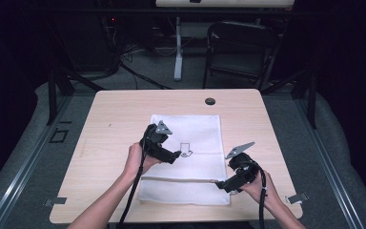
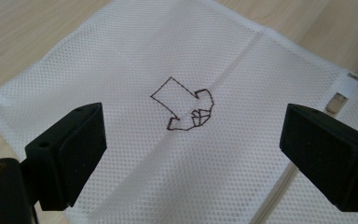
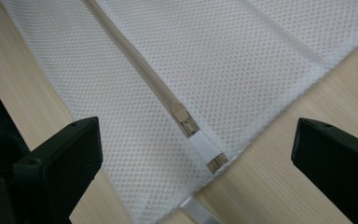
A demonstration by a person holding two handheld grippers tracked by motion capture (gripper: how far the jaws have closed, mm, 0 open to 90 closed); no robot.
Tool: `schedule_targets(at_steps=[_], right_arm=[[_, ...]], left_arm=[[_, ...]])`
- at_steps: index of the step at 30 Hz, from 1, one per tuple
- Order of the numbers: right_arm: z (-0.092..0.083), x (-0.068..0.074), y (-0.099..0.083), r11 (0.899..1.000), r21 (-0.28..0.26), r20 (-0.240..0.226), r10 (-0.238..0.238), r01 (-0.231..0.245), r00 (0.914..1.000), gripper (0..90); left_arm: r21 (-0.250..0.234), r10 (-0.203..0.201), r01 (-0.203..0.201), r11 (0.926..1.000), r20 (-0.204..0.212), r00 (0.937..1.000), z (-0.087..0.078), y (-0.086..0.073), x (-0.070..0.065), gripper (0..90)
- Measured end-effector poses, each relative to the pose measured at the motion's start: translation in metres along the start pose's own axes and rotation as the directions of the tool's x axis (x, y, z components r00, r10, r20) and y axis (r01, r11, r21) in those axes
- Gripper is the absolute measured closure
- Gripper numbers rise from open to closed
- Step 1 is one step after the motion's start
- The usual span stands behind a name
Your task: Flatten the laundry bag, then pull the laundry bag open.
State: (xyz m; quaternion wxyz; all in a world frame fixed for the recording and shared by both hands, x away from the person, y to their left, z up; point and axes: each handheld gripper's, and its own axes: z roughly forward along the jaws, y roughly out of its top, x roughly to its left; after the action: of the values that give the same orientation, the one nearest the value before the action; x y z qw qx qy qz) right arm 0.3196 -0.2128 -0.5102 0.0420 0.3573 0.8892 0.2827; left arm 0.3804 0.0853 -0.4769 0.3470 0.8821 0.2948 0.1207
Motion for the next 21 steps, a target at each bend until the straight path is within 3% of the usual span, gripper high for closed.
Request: schedule_targets(at_steps=[6, 15, 19, 21], right_arm=[[-0.003, -0.007, -0.002, 1.000, -0.006, 0.018, 0.014, -0.014, 0.9997, 6.1], [-0.003, -0.015, -0.004, 0.999, -0.012, 0.011, 0.044, -0.044, 0.9990, 17.2], [-0.002, -0.017, -0.006, 0.998, -0.016, 0.001, 0.053, -0.053, 0.9986, 30.7], [0.000, -0.016, -0.006, 0.998, -0.004, 0.012, 0.060, -0.060, 0.9981, 37.9]], left_arm=[[-0.013, 0.022, -0.022, 0.9997, 0.033, 0.9992, 0.000, -0.002, -0.012, 7.5], [0.002, 0.065, -0.066, 0.9978, 0.095, 0.9934, 0.023, -0.007, -0.039, 11.8], [0.003, 0.099, -0.101, 0.9949, 0.145, 0.9844, 0.035, -0.006, -0.051, 15.2], [-0.003, 0.119, -0.120, 0.9927, 0.179, 0.9766, 0.041, -0.004, -0.059, 18.3]])
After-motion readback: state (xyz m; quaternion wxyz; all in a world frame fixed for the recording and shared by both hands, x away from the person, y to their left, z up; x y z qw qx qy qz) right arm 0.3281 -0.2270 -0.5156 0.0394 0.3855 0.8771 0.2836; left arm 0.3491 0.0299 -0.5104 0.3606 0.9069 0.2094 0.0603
